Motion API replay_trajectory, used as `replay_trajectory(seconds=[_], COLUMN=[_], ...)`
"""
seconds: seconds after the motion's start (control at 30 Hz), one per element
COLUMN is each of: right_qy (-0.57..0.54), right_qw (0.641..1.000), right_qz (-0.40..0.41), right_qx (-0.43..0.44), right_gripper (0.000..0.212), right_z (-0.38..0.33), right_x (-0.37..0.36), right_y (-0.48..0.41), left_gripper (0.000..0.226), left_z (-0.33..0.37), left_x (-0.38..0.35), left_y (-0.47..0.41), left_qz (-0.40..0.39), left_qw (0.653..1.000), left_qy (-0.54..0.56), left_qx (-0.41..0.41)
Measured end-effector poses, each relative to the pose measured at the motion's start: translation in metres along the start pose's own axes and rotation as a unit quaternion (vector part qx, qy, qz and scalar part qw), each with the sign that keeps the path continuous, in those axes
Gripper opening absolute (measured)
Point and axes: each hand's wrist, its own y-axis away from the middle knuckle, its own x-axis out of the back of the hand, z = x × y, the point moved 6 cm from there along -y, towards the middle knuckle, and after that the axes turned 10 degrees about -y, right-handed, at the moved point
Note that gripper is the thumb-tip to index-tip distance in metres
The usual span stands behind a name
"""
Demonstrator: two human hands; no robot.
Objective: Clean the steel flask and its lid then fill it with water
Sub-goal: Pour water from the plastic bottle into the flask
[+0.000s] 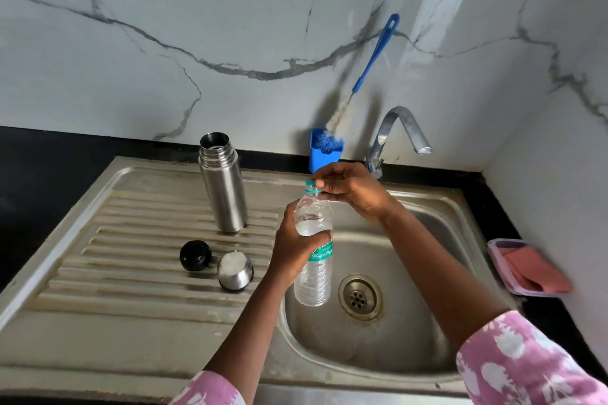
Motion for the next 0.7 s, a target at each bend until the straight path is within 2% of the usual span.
replay_trajectory(seconds=[0.07,0.13,0.17,0.23,0.27,0.4,0.5,0.63,0.7], right_qy=[0.053,0.163,0.245,0.407,0.454,0.511,0.583,0.633,0.638], right_qw=[0.998,0.986,0.968,0.911,0.887,0.850,0.801,0.768,0.761], right_qz=[-0.020,-0.034,-0.037,-0.049,-0.056,-0.058,-0.062,-0.006,0.004], right_qx=[0.010,0.021,0.029,0.054,0.072,0.114,0.122,0.097,0.116], right_gripper=[0.022,0.033,0.036,0.035,0.035,0.033,0.016,0.029,0.034], right_z=[-0.010,-0.020,-0.025,-0.036,-0.040,-0.054,-0.056,-0.050,-0.044], right_x=[0.002,0.003,0.004,0.003,0.003,0.004,0.001,0.010,0.014], right_y=[0.010,0.018,0.021,0.026,0.028,0.038,0.045,0.048,0.051], left_gripper=[0.065,0.065,0.066,0.067,0.068,0.065,0.071,0.080,0.078], left_z=[0.005,0.010,0.012,0.016,0.018,0.029,0.042,0.059,0.065], left_x=[-0.004,-0.007,-0.009,-0.012,-0.012,-0.015,-0.016,-0.017,-0.016], left_y=[0.004,0.008,0.010,0.013,0.014,0.014,0.015,0.019,0.020], left_qz=[-0.022,-0.051,-0.068,-0.097,-0.105,-0.116,-0.088,-0.018,0.016], left_qw=[1.000,0.999,0.997,0.995,0.994,0.992,0.983,0.960,0.946], left_qy=[0.009,0.017,0.019,0.008,-0.003,-0.048,-0.141,-0.246,-0.283], left_qx=[-0.001,0.005,0.007,0.007,0.004,-0.024,-0.073,-0.129,-0.156])
